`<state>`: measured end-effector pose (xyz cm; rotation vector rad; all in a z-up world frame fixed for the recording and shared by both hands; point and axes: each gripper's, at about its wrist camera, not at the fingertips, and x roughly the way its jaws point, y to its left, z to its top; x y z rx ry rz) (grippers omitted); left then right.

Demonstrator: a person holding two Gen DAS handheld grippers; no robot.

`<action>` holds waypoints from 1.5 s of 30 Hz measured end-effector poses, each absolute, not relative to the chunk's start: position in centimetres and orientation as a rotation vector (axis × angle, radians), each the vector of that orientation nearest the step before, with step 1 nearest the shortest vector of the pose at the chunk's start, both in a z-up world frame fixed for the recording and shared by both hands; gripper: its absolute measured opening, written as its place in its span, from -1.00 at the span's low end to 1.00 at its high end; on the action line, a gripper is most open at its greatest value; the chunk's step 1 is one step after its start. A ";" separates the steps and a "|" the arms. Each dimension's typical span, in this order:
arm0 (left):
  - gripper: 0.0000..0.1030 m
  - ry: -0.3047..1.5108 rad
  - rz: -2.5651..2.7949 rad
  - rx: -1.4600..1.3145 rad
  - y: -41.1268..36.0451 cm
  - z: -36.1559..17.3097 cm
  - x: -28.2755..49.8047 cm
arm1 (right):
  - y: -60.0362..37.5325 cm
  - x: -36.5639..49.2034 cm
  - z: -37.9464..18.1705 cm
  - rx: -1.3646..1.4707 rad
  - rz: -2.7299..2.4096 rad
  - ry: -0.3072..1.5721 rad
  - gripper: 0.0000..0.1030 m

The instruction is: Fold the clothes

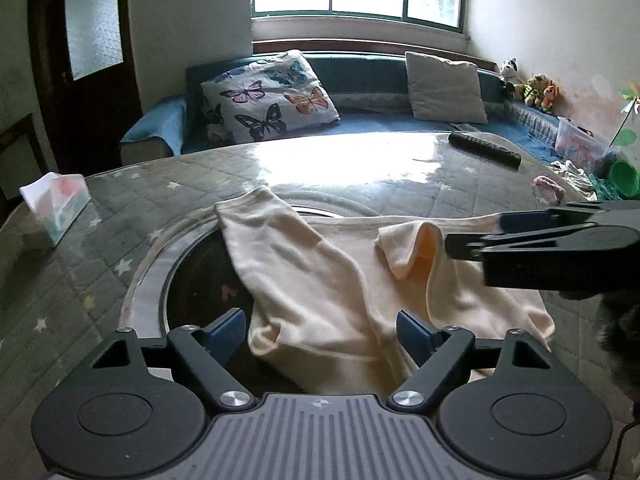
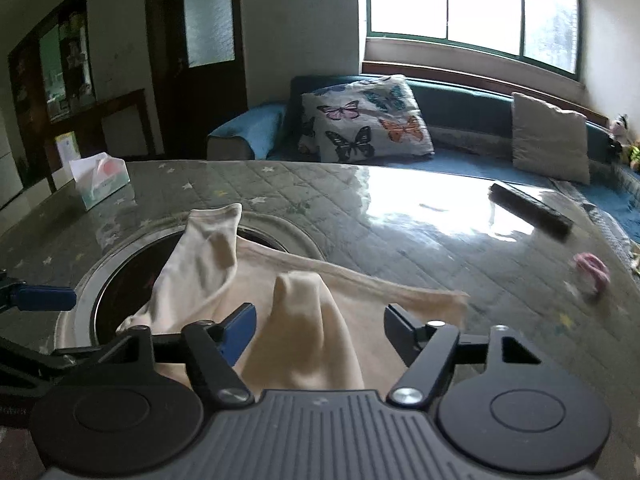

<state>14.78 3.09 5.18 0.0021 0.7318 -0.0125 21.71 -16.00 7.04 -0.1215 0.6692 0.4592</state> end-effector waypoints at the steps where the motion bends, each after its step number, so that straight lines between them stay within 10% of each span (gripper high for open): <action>1: 0.61 0.735 -0.018 0.003 3.1 5.1 15.3 | -15.7 22.3 6.8 -0.121 0.466 0.678 0.25; 10: 0.35 0.794 -0.065 0.007 2.2 3.8 19.9 | -14.6 25.5 4.5 -0.141 0.477 0.769 -0.54; 15: -0.66 0.859 -0.084 -0.003 2.1 2.0 21.5 | -16.5 25.3 4.8 -0.091 0.452 0.773 -0.90; 20: -0.92 0.829 -0.066 -0.056 3.5 2.5 19.9 | -19.5 23.7 6.3 -0.038 0.413 0.723 -0.92; 40: -0.91 0.714 0.038 -0.110 7.5 6.7 11.2 | -35.5 11.5 8.1 0.127 0.058 0.626 -0.92; 45: -0.07 0.714 0.003 -0.064 4.3 6.9 13.7 | -37.1 10.0 5.0 0.145 -0.023 0.728 -0.84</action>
